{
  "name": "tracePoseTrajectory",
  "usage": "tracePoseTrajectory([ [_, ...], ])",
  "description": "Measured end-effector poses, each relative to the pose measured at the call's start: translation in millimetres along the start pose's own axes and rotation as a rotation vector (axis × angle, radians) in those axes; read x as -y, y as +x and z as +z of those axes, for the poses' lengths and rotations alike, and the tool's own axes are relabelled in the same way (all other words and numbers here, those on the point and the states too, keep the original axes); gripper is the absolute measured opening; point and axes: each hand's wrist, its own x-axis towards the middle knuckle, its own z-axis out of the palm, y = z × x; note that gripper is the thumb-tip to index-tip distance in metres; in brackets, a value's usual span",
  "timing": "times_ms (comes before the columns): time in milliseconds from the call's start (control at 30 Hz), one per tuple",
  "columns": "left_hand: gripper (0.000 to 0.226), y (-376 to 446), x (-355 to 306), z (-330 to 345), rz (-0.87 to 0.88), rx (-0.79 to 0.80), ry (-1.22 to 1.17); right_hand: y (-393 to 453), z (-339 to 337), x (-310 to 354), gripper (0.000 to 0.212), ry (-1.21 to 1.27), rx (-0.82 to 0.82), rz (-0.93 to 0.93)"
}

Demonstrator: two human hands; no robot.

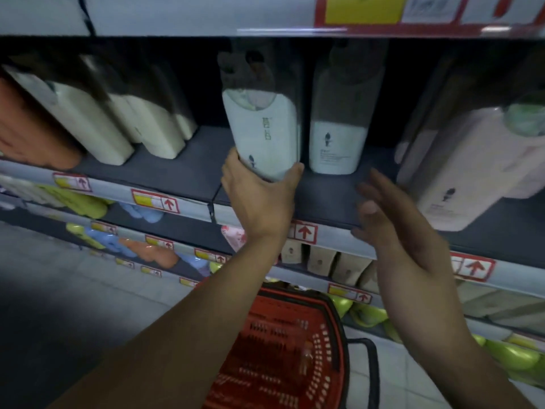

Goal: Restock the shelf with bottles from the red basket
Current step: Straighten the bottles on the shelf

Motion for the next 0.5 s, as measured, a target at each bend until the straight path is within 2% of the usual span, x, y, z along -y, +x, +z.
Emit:
tracePoseTrajectory([
  [300,0.083,2,-2,0,0.040,-0.011,0.083,36,45,-1,0.039,0.007,-0.049,-0.041],
  [500,0.081,7,-1,-1,0.073,0.004,0.126,34,49,-8,0.040,-0.021,-0.054,-0.065],
])
